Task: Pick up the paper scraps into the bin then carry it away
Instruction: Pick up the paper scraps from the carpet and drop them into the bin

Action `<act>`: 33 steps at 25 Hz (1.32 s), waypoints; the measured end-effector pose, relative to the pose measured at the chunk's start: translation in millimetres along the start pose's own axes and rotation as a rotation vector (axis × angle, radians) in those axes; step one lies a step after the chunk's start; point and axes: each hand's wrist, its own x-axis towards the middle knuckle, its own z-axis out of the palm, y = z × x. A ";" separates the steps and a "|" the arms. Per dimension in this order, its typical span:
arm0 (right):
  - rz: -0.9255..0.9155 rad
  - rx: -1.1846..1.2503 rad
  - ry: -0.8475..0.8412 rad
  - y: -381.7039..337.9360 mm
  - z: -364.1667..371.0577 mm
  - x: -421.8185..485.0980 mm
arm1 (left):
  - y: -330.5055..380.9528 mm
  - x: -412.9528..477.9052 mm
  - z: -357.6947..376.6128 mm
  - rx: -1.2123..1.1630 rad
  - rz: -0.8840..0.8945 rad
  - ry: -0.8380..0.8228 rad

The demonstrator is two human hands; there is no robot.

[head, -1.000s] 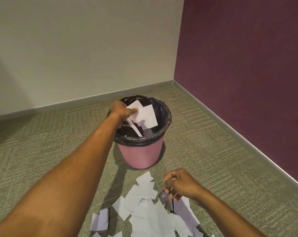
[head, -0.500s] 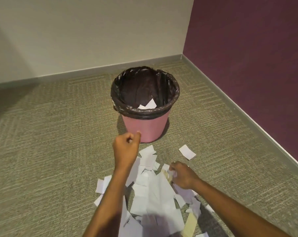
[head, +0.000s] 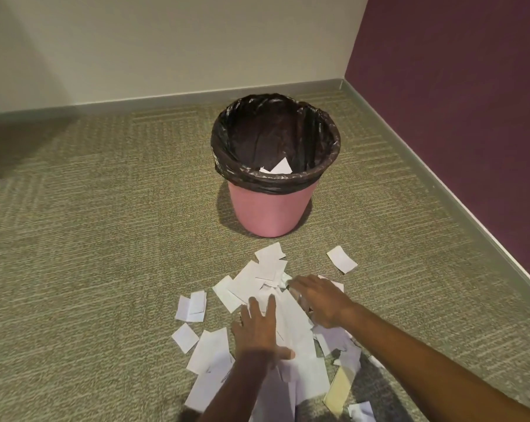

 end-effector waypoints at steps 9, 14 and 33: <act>0.027 -0.048 0.074 -17.0 22.3 -10.6 | -18.8 10.3 37.5 0.024 0.097 0.172; 0.012 -0.105 0.060 -21.3 26.3 -13.8 | -10.1 4.4 14.3 -0.027 0.052 0.160; 0.183 0.640 0.377 28.5 -7.2 -30.0 | -41.7 23.4 -51.8 -0.640 0.221 0.237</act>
